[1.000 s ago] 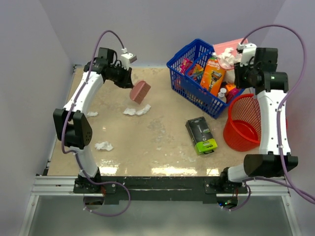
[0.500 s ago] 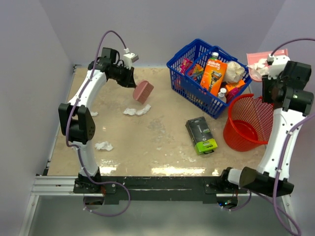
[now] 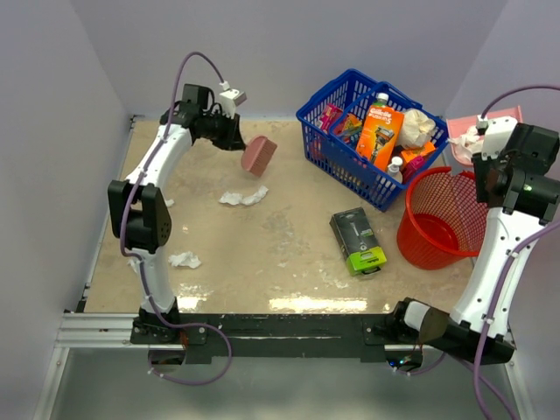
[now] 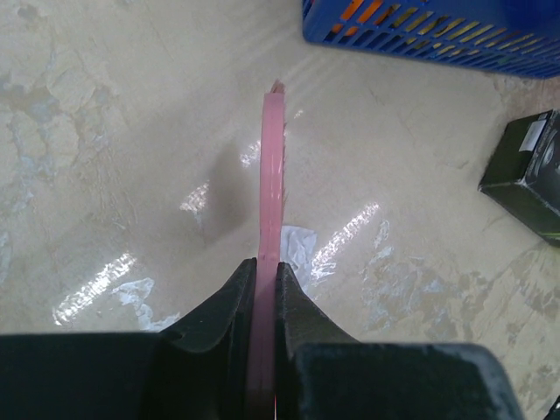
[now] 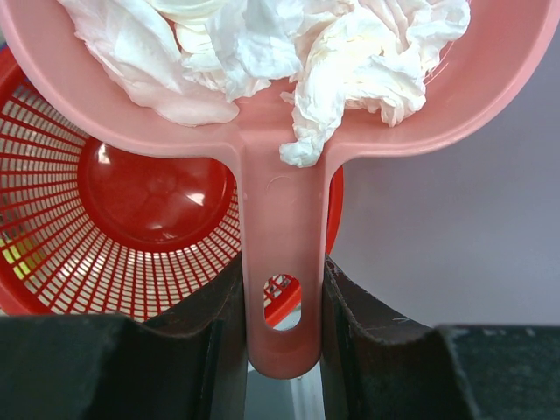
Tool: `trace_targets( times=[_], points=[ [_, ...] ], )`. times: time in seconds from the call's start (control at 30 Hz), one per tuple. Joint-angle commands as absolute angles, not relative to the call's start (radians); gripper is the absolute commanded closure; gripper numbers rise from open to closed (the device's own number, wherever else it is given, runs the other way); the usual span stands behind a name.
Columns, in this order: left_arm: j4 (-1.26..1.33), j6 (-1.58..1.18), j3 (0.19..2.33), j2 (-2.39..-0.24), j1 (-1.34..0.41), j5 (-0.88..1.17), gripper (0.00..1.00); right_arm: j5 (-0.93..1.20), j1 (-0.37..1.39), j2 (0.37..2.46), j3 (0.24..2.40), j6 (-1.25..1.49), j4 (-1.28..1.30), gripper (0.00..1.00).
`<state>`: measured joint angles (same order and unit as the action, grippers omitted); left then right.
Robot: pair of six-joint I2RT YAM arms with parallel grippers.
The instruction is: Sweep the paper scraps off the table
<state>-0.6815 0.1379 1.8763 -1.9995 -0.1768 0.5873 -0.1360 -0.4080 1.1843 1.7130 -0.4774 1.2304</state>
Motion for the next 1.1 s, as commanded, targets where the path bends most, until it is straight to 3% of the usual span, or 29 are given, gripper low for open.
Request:
trace_targets(
  times=[0.0,0.2,0.6,1.07],
  points=[
    [-0.624,0.017,1.892,-2.008,-0.17,0.613,1.0,-0.199,-0.416,1.196,1.762,-0.534,1.243,1.0],
    [-0.52,-0.095,1.766,-1.942,-0.17,0.644,1.0,-0.25,-0.416,1.206,1.79,-0.564,1.29,1.0],
    [-0.821,0.049,2.106,-2.137,-0.17,0.578,1.0,-0.484,-0.416,1.071,1.773,-0.825,1.416,1.0],
    [-0.808,0.058,2.137,-2.138,-0.204,0.545,1.0,-0.568,-0.416,0.96,1.709,-1.086,1.411,1.0]
  ],
)
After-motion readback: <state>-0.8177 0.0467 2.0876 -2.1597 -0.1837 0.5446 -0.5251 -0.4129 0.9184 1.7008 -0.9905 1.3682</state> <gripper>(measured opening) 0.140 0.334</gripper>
